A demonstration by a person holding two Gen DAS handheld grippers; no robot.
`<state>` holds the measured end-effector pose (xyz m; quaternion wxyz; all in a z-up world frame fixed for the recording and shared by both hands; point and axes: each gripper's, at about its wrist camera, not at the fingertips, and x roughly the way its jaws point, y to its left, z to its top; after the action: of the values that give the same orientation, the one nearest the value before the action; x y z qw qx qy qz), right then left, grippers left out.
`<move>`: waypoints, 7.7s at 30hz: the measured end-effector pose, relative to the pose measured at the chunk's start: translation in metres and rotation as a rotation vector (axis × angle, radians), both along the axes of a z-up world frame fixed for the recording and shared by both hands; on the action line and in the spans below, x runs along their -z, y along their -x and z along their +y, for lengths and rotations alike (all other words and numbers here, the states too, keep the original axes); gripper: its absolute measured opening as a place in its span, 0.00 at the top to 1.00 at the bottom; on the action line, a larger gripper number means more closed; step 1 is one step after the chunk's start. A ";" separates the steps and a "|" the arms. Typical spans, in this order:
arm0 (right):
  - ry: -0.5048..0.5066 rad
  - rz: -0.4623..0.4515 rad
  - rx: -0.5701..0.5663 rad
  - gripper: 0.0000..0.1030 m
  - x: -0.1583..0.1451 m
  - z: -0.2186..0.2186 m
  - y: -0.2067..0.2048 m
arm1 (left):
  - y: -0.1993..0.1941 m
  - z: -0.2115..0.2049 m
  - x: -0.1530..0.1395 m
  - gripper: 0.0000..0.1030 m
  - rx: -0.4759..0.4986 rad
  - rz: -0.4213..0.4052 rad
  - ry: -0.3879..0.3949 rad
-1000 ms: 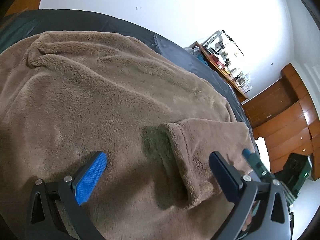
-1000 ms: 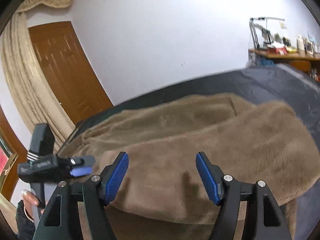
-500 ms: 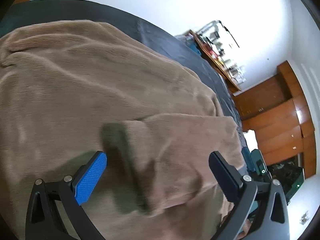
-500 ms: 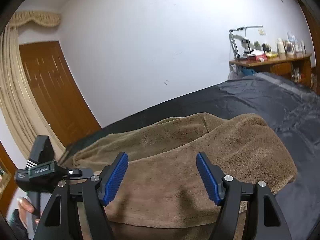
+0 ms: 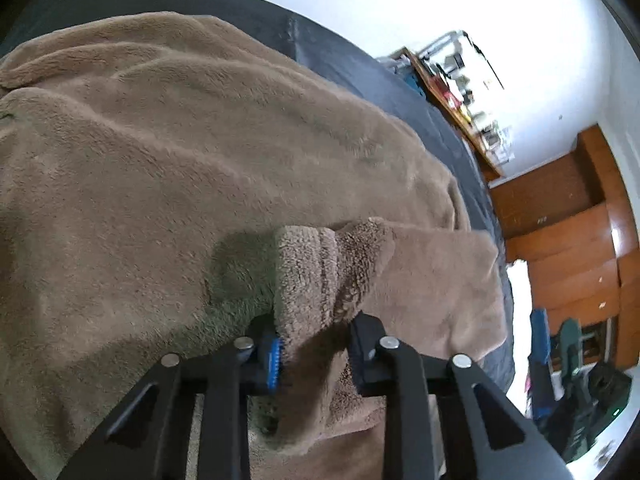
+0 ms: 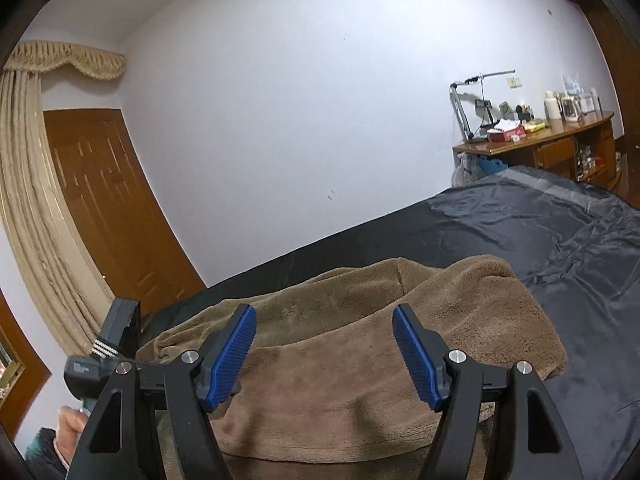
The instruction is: Fold clothes
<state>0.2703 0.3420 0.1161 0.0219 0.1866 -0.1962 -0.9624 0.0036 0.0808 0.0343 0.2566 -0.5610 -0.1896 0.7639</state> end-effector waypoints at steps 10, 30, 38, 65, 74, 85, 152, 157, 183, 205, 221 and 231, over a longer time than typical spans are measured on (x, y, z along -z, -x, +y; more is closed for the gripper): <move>-0.035 -0.022 0.025 0.30 0.005 0.000 0.002 | -0.002 -0.081 -0.074 0.75 -0.186 0.198 0.053; -0.166 -0.359 -0.104 0.30 0.058 -0.031 0.053 | -0.002 -0.134 -0.007 0.48 -0.255 0.153 0.472; -0.209 -0.461 0.044 0.30 0.071 -0.001 0.063 | -0.024 -0.143 -0.040 0.22 -0.283 0.289 0.507; -0.388 -0.541 0.009 0.15 0.082 -0.035 0.083 | -0.038 -0.111 0.018 0.05 -0.222 0.291 0.530; -0.391 -0.547 0.009 0.11 0.084 -0.042 0.082 | -0.090 -0.137 0.002 0.05 -0.278 0.300 0.419; -0.398 -0.549 0.009 0.10 0.085 -0.045 0.081 | -0.186 -0.245 -0.016 0.01 -0.462 0.313 0.391; -0.273 -0.482 -0.053 0.10 0.081 -0.032 0.077 | -0.227 -0.320 0.011 0.94 -0.506 0.189 0.319; -0.269 -0.479 -0.060 0.10 0.081 -0.032 0.077 | -0.228 -0.353 -0.016 0.94 -0.641 0.216 0.263; -0.234 -0.464 -0.071 0.10 0.080 -0.029 0.078 | -0.101 -0.222 -0.131 0.95 -0.413 0.234 0.058; -0.126 -0.274 -0.272 0.10 0.059 -0.036 0.056 | -0.044 -0.033 -0.079 0.43 0.052 0.075 -0.025; -0.072 -0.252 -0.685 0.28 0.069 -0.086 0.048 | -0.063 -0.151 -0.053 0.33 -0.246 0.147 0.067; -0.203 -0.405 -0.768 0.33 0.087 -0.133 0.041 | -0.057 -0.208 -0.006 0.33 -0.336 0.070 -0.029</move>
<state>0.2290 0.2095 0.0287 0.3205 0.4319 -0.0177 -0.8429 0.0603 -0.1270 0.0408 0.1398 -0.4907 -0.2827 0.8122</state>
